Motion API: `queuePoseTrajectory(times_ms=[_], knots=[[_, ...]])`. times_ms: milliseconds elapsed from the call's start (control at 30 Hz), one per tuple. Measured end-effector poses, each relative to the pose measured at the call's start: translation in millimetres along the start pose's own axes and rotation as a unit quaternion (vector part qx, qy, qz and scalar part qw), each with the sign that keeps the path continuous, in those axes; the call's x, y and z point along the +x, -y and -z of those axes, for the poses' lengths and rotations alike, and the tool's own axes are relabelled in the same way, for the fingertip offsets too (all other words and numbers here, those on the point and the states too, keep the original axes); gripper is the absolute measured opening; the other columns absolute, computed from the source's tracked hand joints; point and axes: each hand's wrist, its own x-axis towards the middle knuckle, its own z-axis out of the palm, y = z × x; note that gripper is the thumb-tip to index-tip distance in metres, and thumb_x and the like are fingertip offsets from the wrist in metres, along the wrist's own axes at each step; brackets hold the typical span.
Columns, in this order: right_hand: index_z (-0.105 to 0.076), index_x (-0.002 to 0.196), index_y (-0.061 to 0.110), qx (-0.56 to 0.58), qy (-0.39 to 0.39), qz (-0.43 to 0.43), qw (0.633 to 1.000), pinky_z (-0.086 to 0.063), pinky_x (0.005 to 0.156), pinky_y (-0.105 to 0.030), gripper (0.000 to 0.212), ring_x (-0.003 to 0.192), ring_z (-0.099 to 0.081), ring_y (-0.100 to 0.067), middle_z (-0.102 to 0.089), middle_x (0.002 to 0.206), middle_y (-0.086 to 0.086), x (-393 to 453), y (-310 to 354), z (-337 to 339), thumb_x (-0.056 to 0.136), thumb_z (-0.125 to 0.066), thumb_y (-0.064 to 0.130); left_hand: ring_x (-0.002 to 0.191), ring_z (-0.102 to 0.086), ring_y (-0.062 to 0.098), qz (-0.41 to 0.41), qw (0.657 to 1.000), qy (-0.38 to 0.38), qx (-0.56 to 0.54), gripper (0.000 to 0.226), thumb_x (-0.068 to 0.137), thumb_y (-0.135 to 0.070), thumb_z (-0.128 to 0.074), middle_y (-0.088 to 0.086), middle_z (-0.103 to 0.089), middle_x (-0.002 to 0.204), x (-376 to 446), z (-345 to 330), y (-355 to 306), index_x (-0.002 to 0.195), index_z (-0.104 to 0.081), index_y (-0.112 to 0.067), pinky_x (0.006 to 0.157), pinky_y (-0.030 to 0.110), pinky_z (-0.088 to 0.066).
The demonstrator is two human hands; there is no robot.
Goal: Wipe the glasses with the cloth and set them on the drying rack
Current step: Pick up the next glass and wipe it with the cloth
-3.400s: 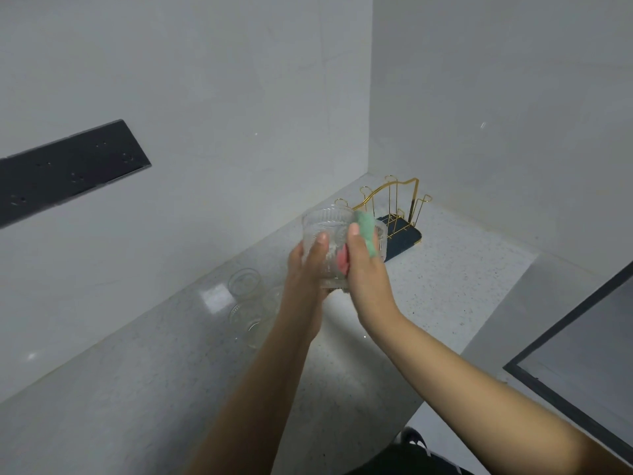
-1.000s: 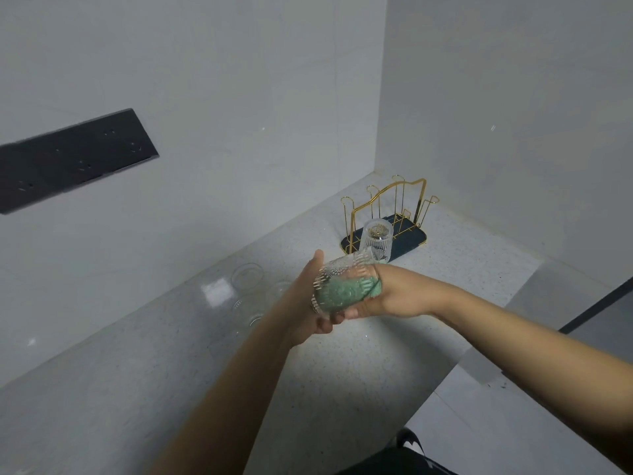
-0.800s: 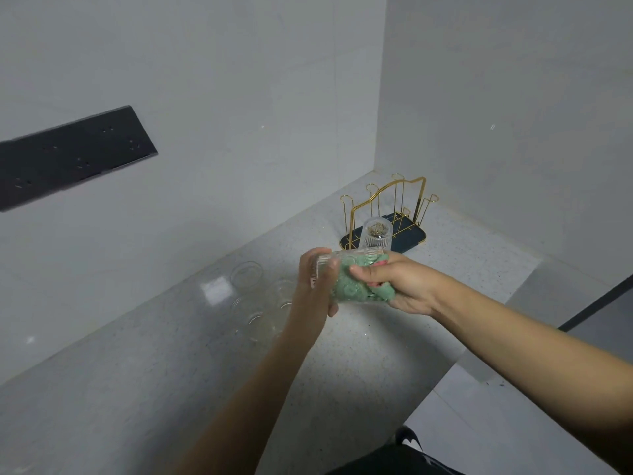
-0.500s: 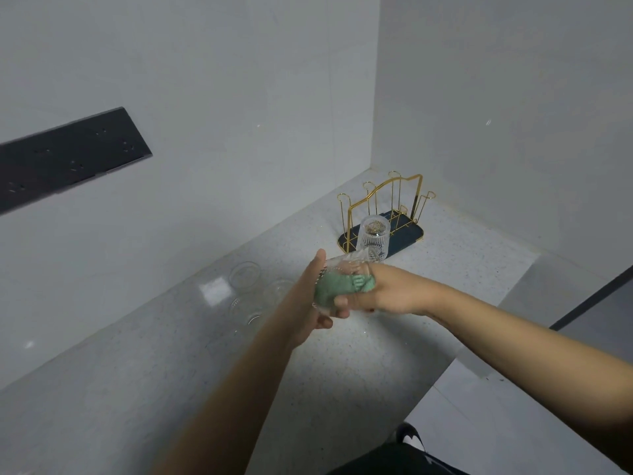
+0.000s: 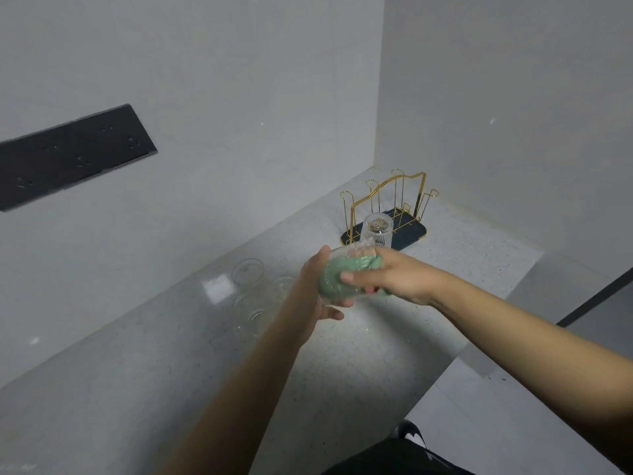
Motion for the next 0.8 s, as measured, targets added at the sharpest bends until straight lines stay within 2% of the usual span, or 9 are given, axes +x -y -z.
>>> queuePoseTrajectory(times_ms=[67, 133, 200, 267, 367, 500, 567, 633, 800], knots=[[-0.061, 0.111, 0.002, 0.144, -0.012, -0.02, 0.989, -0.048, 0.092, -0.03, 0.043, 0.097, -0.065, -0.017, -0.067, 0.105, -0.015, 0, 0, 6, 0.077, -0.068, 0.027, 0.073, -0.067, 0.014, -0.129, 0.99, -0.035, 0.044, 0.061, 0.078, -0.065, -0.056, 0.011, -0.063, 0.108, 1, -2, 11, 0.119, -0.052, -0.02, 0.043, 0.024, -0.05], [-0.055, 0.12, -0.005, 0.229, -0.006, -0.034, 0.973, -0.04, 0.106, -0.045, 0.065, 0.116, -0.058, -0.034, -0.06, 0.122, -0.026, -1, -2, 3, 0.069, -0.071, 0.031, 0.057, -0.058, 0.013, -0.198, 0.977, -0.055, 0.057, 0.053, 0.077, -0.062, -0.054, 0.006, -0.064, 0.089, 0, -6, 14, 0.109, -0.051, -0.021, 0.037, 0.023, -0.042], [-0.054, 0.121, -0.005, 0.159, 0.0, -0.012, 0.987, -0.039, 0.105, -0.05, 0.06, 0.117, -0.055, -0.04, -0.057, 0.124, -0.029, -3, -3, -2, 0.075, -0.068, 0.03, 0.046, -0.05, 0.013, -0.152, 0.987, -0.051, 0.003, 0.045, 0.084, -0.063, -0.051, 0.004, -0.062, 0.073, -1, -10, 6, 0.094, -0.057, -0.019, 0.035, 0.02, -0.037], [-0.056, 0.119, 0.003, -0.033, 0.019, 0.035, 0.999, -0.042, 0.1, -0.053, 0.042, 0.112, -0.056, -0.039, -0.061, 0.116, -0.025, -7, 2, -6, 0.085, -0.063, 0.027, 0.04, -0.046, 0.007, -0.016, 0.999, -0.016, -0.038, 0.048, 0.092, -0.063, -0.044, 0.0, -0.057, 0.059, -4, -8, -6, 0.081, -0.061, -0.019, 0.036, 0.017, -0.035], [-0.058, 0.11, 0.015, -0.196, 0.052, 0.065, 0.977, -0.05, 0.09, -0.032, 0.019, 0.1, -0.062, -0.018, -0.065, 0.105, -0.002, -12, 9, -5, 0.091, -0.059, 0.02, 0.042, -0.046, 0.007, 0.09, 0.995, 0.043, -0.018, 0.059, 0.097, -0.061, -0.031, 0.002, -0.053, 0.063, -5, -2, -16, 0.081, -0.067, -0.017, 0.037, 0.015, -0.032], [-0.06, 0.109, 0.002, -0.049, -0.002, 0.024, 0.998, -0.048, 0.059, -0.015, 0.021, 0.067, -0.06, -0.004, -0.065, 0.095, -0.016, -10, 15, 0, 0.092, -0.055, 0.014, 0.077, -0.068, 0.019, 0.043, 0.999, 0.024, -0.015, 0.06, 0.09, -0.061, -0.045, 0.013, -0.064, 0.102, 0, -7, -9, 0.115, -0.058, -0.009, 0.049, 0.03, -0.055], [-0.058, 0.116, -0.003, 0.117, -0.023, -0.028, 0.992, -0.051, 0.073, -0.017, 0.034, 0.086, -0.065, -0.014, -0.064, 0.11, -0.021, -7, 13, 2, 0.087, -0.057, 0.015, 0.087, -0.07, 0.026, -0.083, 0.996, -0.025, -0.034, 0.072, 0.082, -0.056, -0.063, 0.021, -0.06, 0.11, 6, -9, 2, 0.123, -0.047, 0.001, 0.062, 0.037, -0.058], [-0.059, 0.116, -0.001, 0.186, -0.02, -0.046, 0.981, -0.052, 0.083, -0.021, 0.036, 0.103, -0.063, -0.025, -0.062, 0.119, -0.02, -6, 9, 2, 0.085, -0.058, 0.018, 0.086, -0.07, 0.023, -0.113, 0.99, -0.071, -0.046, 0.062, 0.079, -0.049, -0.064, 0.017, -0.063, 0.105, 2, -15, -1, 0.118, -0.05, -0.004, 0.066, 0.037, -0.057], [-0.06, 0.111, 0.009, -0.13, 0.042, 0.049, 0.989, -0.05, 0.082, -0.025, 0.021, 0.094, -0.062, -0.015, -0.066, 0.101, -0.004, -15, 3, -3, 0.092, -0.056, 0.017, 0.064, -0.061, 0.018, 0.075, 0.996, 0.009, -0.042, 0.046, 0.101, -0.044, -0.038, 0.008, -0.069, 0.072, -4, -17, -25, 0.091, -0.064, -0.007, 0.052, 0.027, -0.049]])
